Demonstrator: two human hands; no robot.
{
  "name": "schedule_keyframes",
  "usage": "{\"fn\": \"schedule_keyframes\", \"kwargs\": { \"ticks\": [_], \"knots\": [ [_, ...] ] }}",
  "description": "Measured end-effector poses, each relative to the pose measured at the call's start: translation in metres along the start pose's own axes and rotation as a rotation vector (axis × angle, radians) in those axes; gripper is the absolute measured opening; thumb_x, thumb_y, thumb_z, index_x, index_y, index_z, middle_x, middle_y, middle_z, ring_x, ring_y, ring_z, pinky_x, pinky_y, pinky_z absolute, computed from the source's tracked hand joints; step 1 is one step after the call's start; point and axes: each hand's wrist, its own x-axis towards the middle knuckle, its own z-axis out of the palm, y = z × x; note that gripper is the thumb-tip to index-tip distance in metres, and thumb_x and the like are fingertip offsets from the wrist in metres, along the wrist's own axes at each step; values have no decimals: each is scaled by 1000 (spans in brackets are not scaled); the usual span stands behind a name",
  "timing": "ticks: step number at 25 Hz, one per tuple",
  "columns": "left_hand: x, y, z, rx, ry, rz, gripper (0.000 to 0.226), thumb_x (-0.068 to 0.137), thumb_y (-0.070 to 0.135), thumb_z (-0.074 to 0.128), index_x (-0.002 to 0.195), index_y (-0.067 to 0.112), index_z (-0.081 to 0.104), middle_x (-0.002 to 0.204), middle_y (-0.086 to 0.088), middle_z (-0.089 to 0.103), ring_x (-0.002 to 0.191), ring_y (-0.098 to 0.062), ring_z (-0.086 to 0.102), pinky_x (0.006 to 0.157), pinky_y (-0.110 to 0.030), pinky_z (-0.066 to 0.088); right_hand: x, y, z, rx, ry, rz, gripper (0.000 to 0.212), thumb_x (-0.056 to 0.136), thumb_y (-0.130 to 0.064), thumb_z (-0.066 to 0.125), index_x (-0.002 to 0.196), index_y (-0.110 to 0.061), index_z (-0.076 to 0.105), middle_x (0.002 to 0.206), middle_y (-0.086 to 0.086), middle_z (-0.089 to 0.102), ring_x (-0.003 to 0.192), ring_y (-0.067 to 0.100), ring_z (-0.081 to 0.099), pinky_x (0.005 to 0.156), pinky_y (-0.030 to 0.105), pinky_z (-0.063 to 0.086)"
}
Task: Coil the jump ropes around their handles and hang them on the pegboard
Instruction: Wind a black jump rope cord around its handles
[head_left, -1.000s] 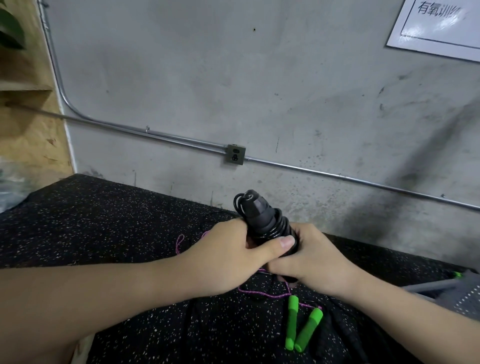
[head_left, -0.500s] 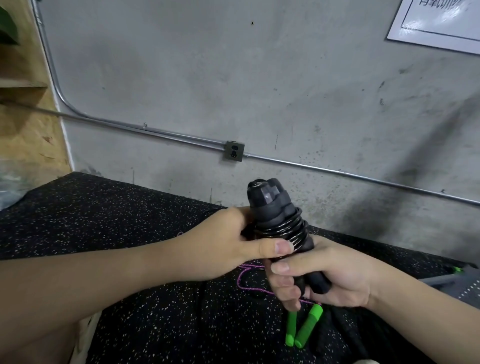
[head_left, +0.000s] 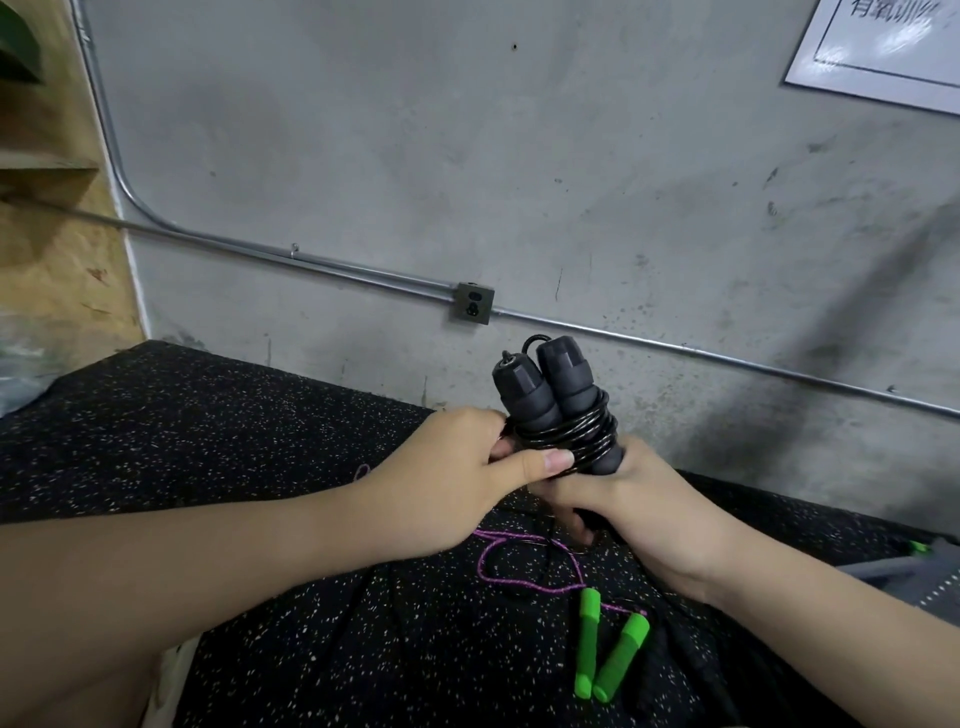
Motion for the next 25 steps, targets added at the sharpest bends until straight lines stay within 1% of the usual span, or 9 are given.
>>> {"fn": "schedule_keyframes", "kwargs": {
  "ticks": [5,7,9,12,14,17,20,22,25],
  "knots": [
    [-8,10,4,-47,33,17,36,82,70,56,84,35,66,55,22,57,55,4,52,56,-13,36,-2,-7,17,-115,115,-120,16,86,-3,70,89,-17,76,80,9,76,72,43,63,67,53,54],
    [-7,9,-1,-70,75,48,55,77,77,49,90,29,73,55,13,56,51,0,48,53,-18,37,-1,-8,24,-155,218,-134,18,85,0,70,75,-15,67,59,-1,66,49,24,54,49,38,46],
    [-3,6,-7,-113,91,86,61,82,81,52,100,27,76,65,5,66,56,-4,54,57,-26,47,-3,-13,26,-194,276,-136,20,84,-3,73,70,-10,60,50,-6,49,45,10,39,44,27,33],
    [2,4,-14,-188,124,122,51,82,76,54,99,33,76,84,-4,78,79,-22,73,76,-41,58,-7,-31,19,-67,50,-89,22,79,-24,81,76,-8,67,65,6,58,62,16,53,56,29,44],
    [4,3,-17,-233,112,138,51,83,71,53,87,26,76,79,-9,76,77,-29,72,72,-43,56,-9,-37,10,236,-198,100,31,64,-33,90,85,-15,77,88,15,68,86,25,67,80,34,59],
    [-3,4,-15,-339,-14,208,35,94,53,55,90,22,72,75,8,74,72,-4,69,71,-18,51,-13,-30,2,384,-417,223,50,55,-28,96,99,-14,78,110,19,70,113,32,68,97,47,57],
    [-7,13,-12,-370,-46,158,43,103,45,47,68,28,66,46,21,53,44,7,51,50,-5,35,-13,-21,9,354,-403,190,27,67,-18,80,92,-9,73,95,18,71,93,34,74,69,33,61],
    [-6,8,-11,-224,-12,69,63,93,70,42,49,28,54,40,15,37,37,-2,35,47,-15,27,-12,-19,10,321,-321,182,20,66,-19,80,79,-8,68,80,14,67,66,26,69,53,28,55],
    [-7,3,-11,-112,-26,-60,77,78,94,34,56,20,36,46,8,29,43,-10,26,54,-31,25,-9,-19,5,124,-200,154,21,69,-16,82,67,-13,61,65,12,55,49,22,56,52,28,48]
  ]
}}
